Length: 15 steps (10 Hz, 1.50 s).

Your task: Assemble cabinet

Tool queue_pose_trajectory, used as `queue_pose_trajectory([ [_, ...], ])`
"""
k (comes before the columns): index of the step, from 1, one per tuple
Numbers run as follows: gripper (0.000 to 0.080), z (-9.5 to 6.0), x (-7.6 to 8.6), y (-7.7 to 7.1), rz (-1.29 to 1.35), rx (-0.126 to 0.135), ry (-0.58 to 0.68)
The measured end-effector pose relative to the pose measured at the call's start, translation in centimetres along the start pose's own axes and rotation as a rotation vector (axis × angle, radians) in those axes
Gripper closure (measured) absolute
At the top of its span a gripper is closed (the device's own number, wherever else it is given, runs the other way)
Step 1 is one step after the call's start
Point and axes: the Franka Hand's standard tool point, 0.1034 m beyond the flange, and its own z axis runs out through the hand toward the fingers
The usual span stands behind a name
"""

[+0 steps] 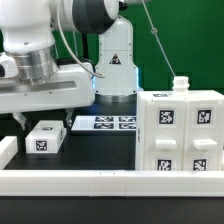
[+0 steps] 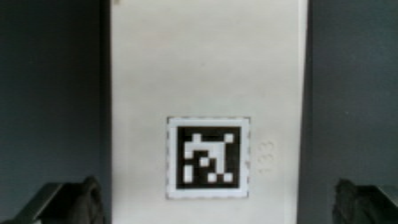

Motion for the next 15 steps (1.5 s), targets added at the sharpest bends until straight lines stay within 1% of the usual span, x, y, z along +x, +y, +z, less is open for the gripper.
queue_pose_trajectory([
  [3,0.0151,1.7,0.3,-0.1,-0.011,-0.022,0.016],
  [4,0.0151,2.0,0.6,-0.3,-0.026,-0.037,0.026],
  [5,0.0151,2.0,0.8,-0.5,-0.04,-0.045,0.029],
  [6,0.0246,1.9,0.7,-0.4,-0.037,-0.045,0.029],
  [11,0.0245,1.9,0.8,-0.5,-0.036,-0.043,0.026],
  [12,0.0245,0.5,0.7,-1.1,-0.037,-0.028,0.008],
  [14,0.0244,-2.6,0.8,-2.1,-0.039,-0.003,0.005],
  [15,0.0244,-4.3,0.8,-3.0,-0.022,0.015,-0.017],
])
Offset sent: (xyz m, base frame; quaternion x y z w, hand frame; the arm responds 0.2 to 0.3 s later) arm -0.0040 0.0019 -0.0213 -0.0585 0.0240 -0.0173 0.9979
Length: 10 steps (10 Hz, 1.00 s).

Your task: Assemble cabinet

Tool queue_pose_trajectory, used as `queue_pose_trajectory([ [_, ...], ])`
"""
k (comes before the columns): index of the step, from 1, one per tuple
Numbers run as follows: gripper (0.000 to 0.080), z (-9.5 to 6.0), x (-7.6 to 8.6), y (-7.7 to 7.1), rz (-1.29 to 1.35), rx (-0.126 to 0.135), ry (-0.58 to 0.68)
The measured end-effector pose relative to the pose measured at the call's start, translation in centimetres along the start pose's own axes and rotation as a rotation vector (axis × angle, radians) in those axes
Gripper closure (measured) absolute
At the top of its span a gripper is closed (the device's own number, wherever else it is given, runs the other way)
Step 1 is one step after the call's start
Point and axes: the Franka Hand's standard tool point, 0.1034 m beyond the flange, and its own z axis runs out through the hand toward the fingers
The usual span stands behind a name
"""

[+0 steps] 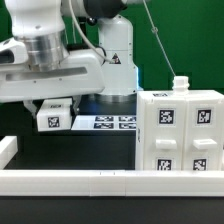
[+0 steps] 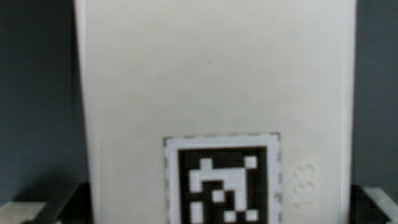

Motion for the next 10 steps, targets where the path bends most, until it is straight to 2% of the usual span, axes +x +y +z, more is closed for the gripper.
queue_pose_trajectory([
  [2,0.0243,-4.7,1.4,-3.1,0.053,0.024,-0.018],
  [4,0.0243,-7.5,3.2,-5.8,0.071,0.02,0.003],
  [5,0.0243,-6.2,3.3,-5.4,0.066,0.045,0.048],
  [6,0.0243,-5.4,2.6,-5.1,0.078,0.05,0.032],
  [8,0.0243,-5.6,2.9,-5.3,0.072,0.048,0.037],
  [9,0.0243,-6.9,3.5,-6.1,0.099,0.02,0.034],
  [10,0.0243,-9.2,4.9,-8.0,0.08,-0.012,0.047],
])
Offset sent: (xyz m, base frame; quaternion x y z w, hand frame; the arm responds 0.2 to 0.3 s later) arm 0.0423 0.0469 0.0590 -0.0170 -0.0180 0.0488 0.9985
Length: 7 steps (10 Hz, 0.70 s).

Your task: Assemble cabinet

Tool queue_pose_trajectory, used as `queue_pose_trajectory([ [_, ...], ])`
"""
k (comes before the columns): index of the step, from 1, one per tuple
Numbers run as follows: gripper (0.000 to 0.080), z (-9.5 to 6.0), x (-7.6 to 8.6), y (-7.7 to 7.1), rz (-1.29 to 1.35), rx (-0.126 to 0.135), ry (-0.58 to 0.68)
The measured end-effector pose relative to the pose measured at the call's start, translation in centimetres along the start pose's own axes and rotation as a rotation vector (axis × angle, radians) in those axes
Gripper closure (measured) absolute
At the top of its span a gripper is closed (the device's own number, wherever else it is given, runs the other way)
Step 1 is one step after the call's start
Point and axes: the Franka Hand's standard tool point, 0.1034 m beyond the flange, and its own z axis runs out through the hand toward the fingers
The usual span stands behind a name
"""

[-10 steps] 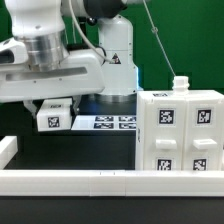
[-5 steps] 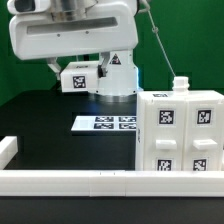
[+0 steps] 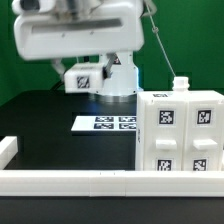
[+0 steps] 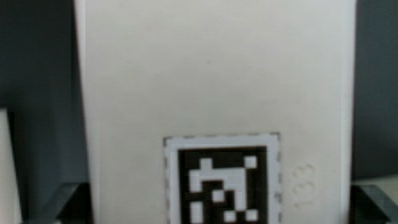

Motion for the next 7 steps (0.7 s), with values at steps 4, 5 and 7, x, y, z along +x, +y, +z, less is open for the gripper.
queue_pose_trajectory([
  [4,0.0243,-3.6,2.1,-4.7,0.048,-0.004,0.022],
  [5,0.0243,-3.4,2.1,-4.3,0.055,-0.004,0.018],
  [7,0.0243,-3.3,2.1,-4.5,0.052,-0.005,0.017],
])
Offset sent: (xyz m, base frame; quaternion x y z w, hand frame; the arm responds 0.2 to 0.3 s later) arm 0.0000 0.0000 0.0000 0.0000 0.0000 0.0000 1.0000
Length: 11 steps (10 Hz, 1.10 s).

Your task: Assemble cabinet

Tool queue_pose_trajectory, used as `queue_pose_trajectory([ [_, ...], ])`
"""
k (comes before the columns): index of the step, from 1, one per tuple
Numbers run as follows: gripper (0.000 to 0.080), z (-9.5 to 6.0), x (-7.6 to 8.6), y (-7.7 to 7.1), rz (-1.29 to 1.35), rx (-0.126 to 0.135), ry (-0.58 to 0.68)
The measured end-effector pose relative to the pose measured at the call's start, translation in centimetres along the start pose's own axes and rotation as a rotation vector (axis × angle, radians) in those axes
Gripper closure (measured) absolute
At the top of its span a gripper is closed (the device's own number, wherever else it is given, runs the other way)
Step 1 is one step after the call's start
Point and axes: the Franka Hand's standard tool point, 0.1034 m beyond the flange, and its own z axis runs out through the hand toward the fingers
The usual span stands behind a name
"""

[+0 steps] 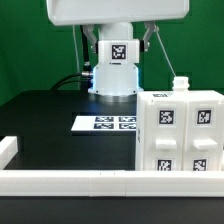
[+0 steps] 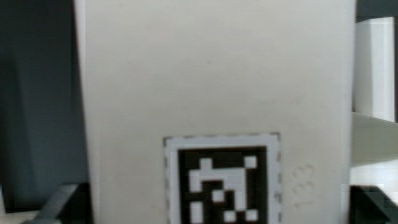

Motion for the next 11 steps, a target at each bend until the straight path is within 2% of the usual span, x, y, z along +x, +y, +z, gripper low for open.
queue_pose_trajectory([
  [1,0.0243,-0.3,0.6,-0.6,0.01,-0.001,-0.005],
  [3,0.0243,-1.7,3.1,-4.0,0.026,-0.003,0.011],
  [5,0.0243,-2.5,4.8,-6.5,0.034,-0.003,0.039],
  [9,0.0243,-1.7,4.9,-6.7,0.033,-0.001,0.058],
  [11,0.0243,-0.4,4.8,-8.0,0.064,0.003,0.043],
])
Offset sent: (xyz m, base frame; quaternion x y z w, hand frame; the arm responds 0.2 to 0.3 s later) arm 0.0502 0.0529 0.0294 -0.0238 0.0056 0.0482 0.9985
